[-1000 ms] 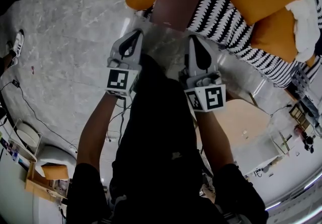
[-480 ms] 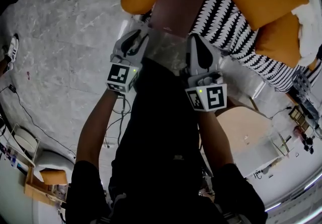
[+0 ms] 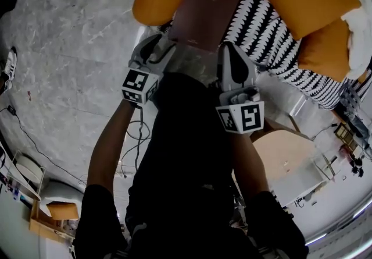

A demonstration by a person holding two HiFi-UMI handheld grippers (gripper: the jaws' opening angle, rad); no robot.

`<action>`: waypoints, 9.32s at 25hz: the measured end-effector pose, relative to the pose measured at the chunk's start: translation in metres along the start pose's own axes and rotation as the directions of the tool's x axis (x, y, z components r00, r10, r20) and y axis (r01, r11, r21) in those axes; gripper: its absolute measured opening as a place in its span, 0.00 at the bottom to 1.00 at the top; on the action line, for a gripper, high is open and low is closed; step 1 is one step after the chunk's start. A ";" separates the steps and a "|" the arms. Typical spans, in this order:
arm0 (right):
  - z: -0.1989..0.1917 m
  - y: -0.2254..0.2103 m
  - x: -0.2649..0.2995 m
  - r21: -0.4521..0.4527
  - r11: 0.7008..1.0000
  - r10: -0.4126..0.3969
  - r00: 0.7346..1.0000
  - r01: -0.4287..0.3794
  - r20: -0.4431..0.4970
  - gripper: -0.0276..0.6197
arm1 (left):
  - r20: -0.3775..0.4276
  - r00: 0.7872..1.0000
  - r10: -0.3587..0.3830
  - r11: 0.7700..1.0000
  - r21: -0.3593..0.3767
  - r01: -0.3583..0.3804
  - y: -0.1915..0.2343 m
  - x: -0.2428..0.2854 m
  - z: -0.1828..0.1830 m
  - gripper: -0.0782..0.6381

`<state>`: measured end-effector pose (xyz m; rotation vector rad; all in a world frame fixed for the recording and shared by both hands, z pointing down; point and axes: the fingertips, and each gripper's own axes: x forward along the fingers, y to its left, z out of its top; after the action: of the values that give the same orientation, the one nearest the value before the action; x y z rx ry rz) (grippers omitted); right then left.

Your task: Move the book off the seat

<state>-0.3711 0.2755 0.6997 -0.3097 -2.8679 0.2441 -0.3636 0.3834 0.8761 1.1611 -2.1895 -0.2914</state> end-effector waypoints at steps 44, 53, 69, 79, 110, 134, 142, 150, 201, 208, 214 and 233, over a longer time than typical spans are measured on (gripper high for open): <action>0.017 0.001 -0.021 0.037 0.999 0.002 0.999 -0.001 -0.052 0.05 | 0.007 0.987 -0.163 0.969 -0.187 0.162 -0.029 0.020 0.028 0.35; 0.047 -0.001 -0.056 0.036 0.998 -0.047 0.997 0.049 -0.058 0.05 | -0.029 0.999 -0.023 0.999 -0.045 0.022 -0.058 0.011 0.057 0.34; 0.100 -0.002 -0.113 0.094 0.987 -0.122 0.989 0.130 -0.089 0.05 | -0.098 0.990 0.099 0.995 -0.011 -0.100 -0.094 0.001 0.099 0.32; 0.122 0.005 -0.132 0.079 0.983 -0.162 0.984 0.167 -0.072 0.05 | -0.072 0.991 0.115 0.993 0.006 -0.115 -0.103 -0.019 0.125 0.32; 0.254 -0.077 -0.155 0.153 0.923 -0.366 0.929 0.354 0.057 0.05 | 0.076 0.993 -0.086 0.991 0.113 0.078 -0.224 -0.011 0.321 0.31; 0.387 -0.176 -0.238 0.147 0.952 -0.294 0.938 0.269 0.185 0.06 | 0.237 0.959 -0.157 0.973 0.205 0.109 -0.440 -0.006 0.457 0.31; 0.391 -0.159 -0.247 0.137 0.962 -0.261 0.942 0.236 0.211 0.05 | 0.204 0.956 -0.211 0.962 0.214 0.167 -0.467 -0.018 0.437 0.31; 0.386 -0.142 -0.254 0.132 0.963 -0.259 0.946 0.237 0.194 0.05 | 0.180 0.957 -0.229 0.962 0.193 0.195 -0.470 -0.028 0.425 0.31; 0.376 -0.237 -0.389 0.210 0.836 -0.545 0.807 0.506 0.228 0.06 | 0.026 0.869 -0.494 0.845 0.249 0.473 -0.605 0.030 0.389 0.30; 0.370 -0.253 -0.437 0.240 0.794 -0.605 0.762 0.558 0.231 0.05 | -0.011 0.837 -0.548 0.812 0.237 0.534 -0.648 0.034 0.370 0.30; 0.362 -0.265 -0.480 0.256 0.754 -0.654 0.723 0.604 0.222 0.05 | -0.048 0.803 -0.595 0.773 0.240 0.587 -0.687 0.037 0.356 0.30; 0.343 -0.292 -0.607 0.304 0.629 -0.777 0.593 0.716 0.212 0.05 | -0.169 0.688 -0.706 0.655 0.214 0.725 -0.803 0.042 0.301 0.30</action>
<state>0.0593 -0.1922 0.2911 1.0862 -2.9324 0.4167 -0.0357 -0.1499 0.2886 2.1472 -1.6246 -0.2750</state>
